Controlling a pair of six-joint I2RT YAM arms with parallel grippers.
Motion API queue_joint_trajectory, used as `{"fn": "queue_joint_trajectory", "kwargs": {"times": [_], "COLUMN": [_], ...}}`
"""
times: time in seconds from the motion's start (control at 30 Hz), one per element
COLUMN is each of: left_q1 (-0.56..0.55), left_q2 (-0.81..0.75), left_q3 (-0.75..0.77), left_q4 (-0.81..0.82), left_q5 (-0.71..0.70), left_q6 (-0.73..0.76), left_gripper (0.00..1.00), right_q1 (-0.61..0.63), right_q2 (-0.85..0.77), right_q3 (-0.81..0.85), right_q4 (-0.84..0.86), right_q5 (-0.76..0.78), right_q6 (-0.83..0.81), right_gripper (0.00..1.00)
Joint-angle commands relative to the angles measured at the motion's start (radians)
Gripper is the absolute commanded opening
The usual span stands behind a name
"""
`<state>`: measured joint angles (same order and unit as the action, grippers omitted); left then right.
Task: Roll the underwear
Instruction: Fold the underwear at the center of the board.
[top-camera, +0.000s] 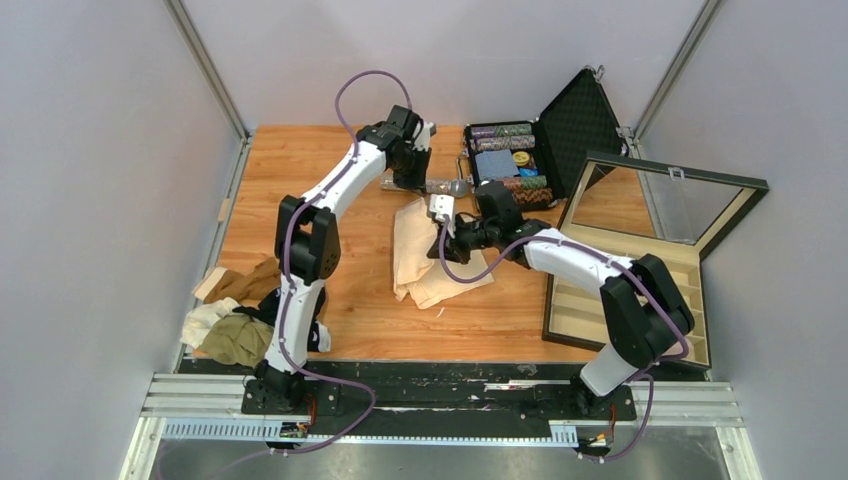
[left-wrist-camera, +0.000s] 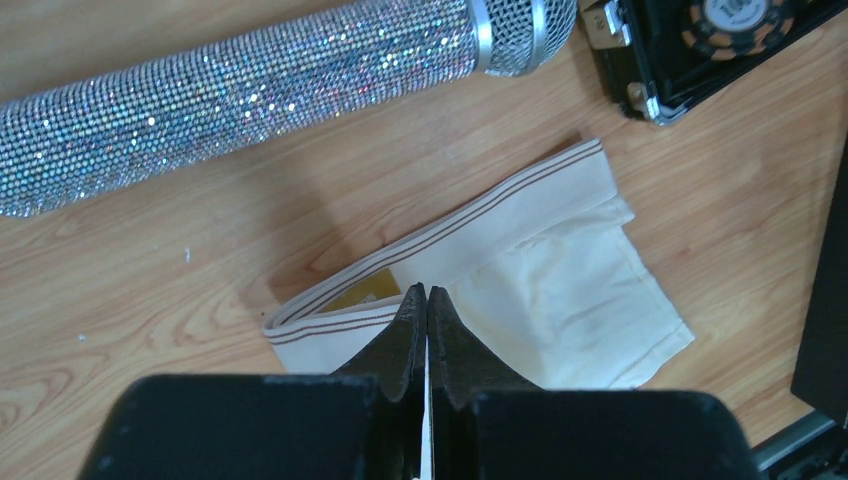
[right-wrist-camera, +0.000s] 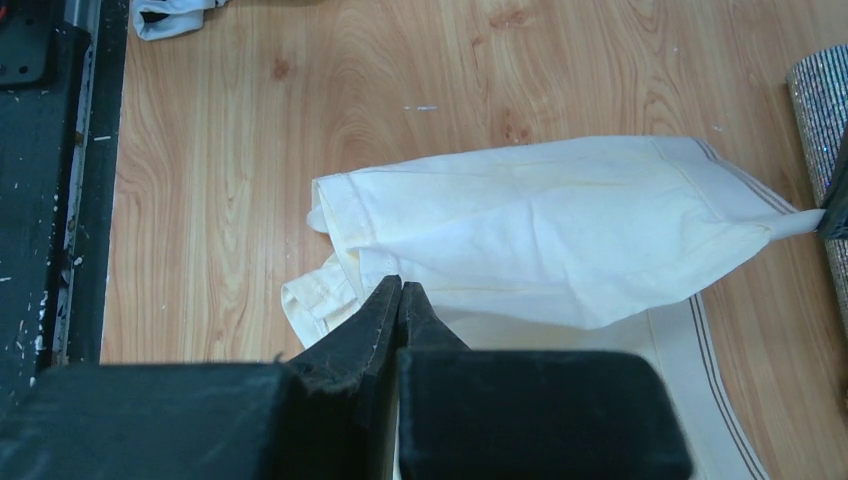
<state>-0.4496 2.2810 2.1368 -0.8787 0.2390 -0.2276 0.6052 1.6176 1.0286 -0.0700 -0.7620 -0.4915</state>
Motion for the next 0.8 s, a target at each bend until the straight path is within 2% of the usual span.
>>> {"fn": "queue_joint_trajectory", "kwargs": {"times": [0.0,0.3,0.77], "left_q1": [-0.022,-0.073,-0.131], "left_q2": [0.029,0.089,0.151], "left_q3": [0.085,0.143,0.221], "left_q4": [0.011,0.027,0.077], "left_q5": [0.020,0.028,-0.007], "left_q6": [-0.058,-0.097,-0.121], "left_gripper": [0.00,0.00,0.00], "right_q1": [-0.036,-0.119,-0.176], "right_q2": [-0.059,-0.084,-0.192], "right_q3": [-0.050,-0.112,-0.161], "right_q4": [-0.014,-0.066,-0.205], "right_q5": [-0.029,-0.022,-0.015], "right_q6": [-0.024,-0.076,-0.130], "right_gripper": [0.00,0.00,0.00]}}
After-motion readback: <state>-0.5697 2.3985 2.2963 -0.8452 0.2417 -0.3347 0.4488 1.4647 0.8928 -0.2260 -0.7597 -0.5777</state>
